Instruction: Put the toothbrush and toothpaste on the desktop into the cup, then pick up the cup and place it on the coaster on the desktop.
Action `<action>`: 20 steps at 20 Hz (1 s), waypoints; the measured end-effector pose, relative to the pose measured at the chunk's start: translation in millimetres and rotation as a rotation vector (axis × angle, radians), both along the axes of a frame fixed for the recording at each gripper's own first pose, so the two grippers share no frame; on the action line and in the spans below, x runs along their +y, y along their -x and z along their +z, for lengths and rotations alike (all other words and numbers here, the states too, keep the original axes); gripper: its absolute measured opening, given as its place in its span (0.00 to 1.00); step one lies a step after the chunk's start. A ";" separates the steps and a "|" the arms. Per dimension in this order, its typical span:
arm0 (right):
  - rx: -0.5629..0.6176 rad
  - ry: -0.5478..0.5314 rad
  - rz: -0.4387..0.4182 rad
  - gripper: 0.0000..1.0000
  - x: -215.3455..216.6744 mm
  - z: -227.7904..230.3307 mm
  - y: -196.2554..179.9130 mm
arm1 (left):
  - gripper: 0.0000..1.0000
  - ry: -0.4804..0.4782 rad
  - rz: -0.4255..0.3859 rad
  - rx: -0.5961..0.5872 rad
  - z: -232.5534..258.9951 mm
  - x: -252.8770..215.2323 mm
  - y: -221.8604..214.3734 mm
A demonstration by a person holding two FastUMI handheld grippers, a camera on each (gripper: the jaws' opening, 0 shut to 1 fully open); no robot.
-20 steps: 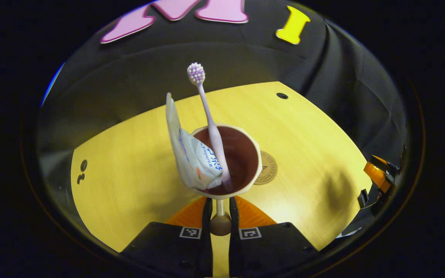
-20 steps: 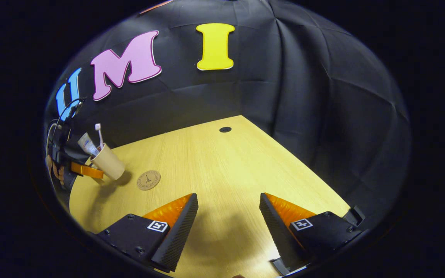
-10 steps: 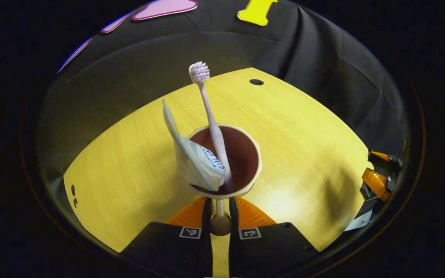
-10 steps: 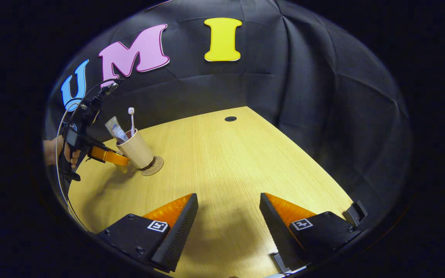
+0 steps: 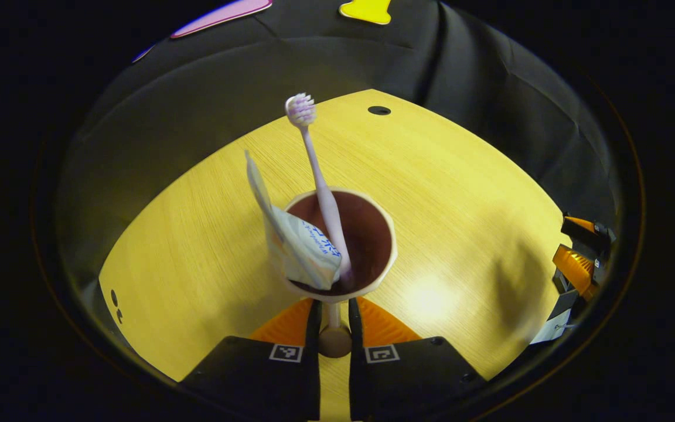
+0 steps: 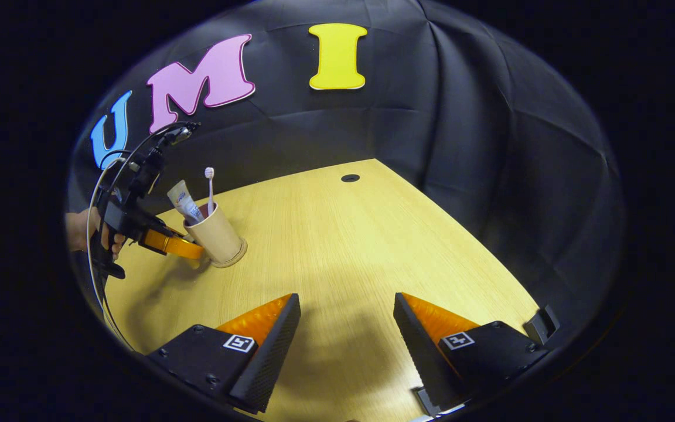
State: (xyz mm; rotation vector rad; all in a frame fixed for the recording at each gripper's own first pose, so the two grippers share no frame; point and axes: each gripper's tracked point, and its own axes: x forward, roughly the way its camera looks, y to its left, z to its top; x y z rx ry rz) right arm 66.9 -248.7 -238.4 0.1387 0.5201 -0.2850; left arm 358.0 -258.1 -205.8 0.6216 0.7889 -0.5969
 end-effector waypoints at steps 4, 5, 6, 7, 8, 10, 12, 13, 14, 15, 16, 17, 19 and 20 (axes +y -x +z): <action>0.009 0.014 0.014 0.98 3.7 -1.2 -2.1 | 0.34 0.019 0.023 -0.010 4.0 -5.1 5.3; 0.011 0.019 0.016 0.98 4.4 -1.4 -2.8 | 0.34 0.035 0.027 -0.009 6.7 -6.1 5.6; 0.011 0.022 0.020 0.99 5.5 -0.9 -2.2 | 0.38 0.050 0.029 -0.010 10.7 -7.3 6.6; 0.012 0.026 0.023 0.99 5.8 0.4 -1.9 | 0.41 0.060 0.033 -0.017 14.1 -6.1 7.3; 0.011 0.029 0.025 0.99 6.0 1.0 -1.2 | 0.61 0.070 0.033 -0.027 18.0 -5.6 8.8; 0.009 0.029 0.032 0.99 8.5 3.1 -1.3 | 1.00 0.097 0.041 -0.065 32.7 -1.9 11.7; 0.010 0.030 0.044 0.99 12.6 6.1 -1.5 | 0.98 0.118 0.067 -0.101 45.4 8.9 15.8; 0.009 0.030 0.051 0.99 15.1 8.7 -1.7 | 0.98 0.139 0.080 -0.125 54.7 14.0 18.3; 0.005 0.030 0.059 0.98 18.9 11.5 -2.1 | 0.98 0.164 0.091 -0.147 64.2 19.0 22.9; 0.002 0.031 0.068 0.98 22.8 14.8 -2.9 | 0.98 0.187 0.101 -0.171 73.7 24.7 27.9; -0.001 0.033 0.078 0.98 28.0 17.8 -2.9 | 0.98 0.210 0.112 -0.201 85.1 30.9 34.2; -0.002 0.035 0.089 0.99 33.0 20.4 -2.9 | 0.98 0.236 0.125 -0.236 98.4 39.0 40.9; -0.004 0.034 0.107 0.99 44.1 26.5 -1.9 | 0.98 0.295 0.159 -0.303 123.3 57.8 61.5; -0.008 0.028 0.117 0.99 51.4 31.3 -1.3 | 0.98 0.316 0.173 -0.325 130.8 66.7 71.7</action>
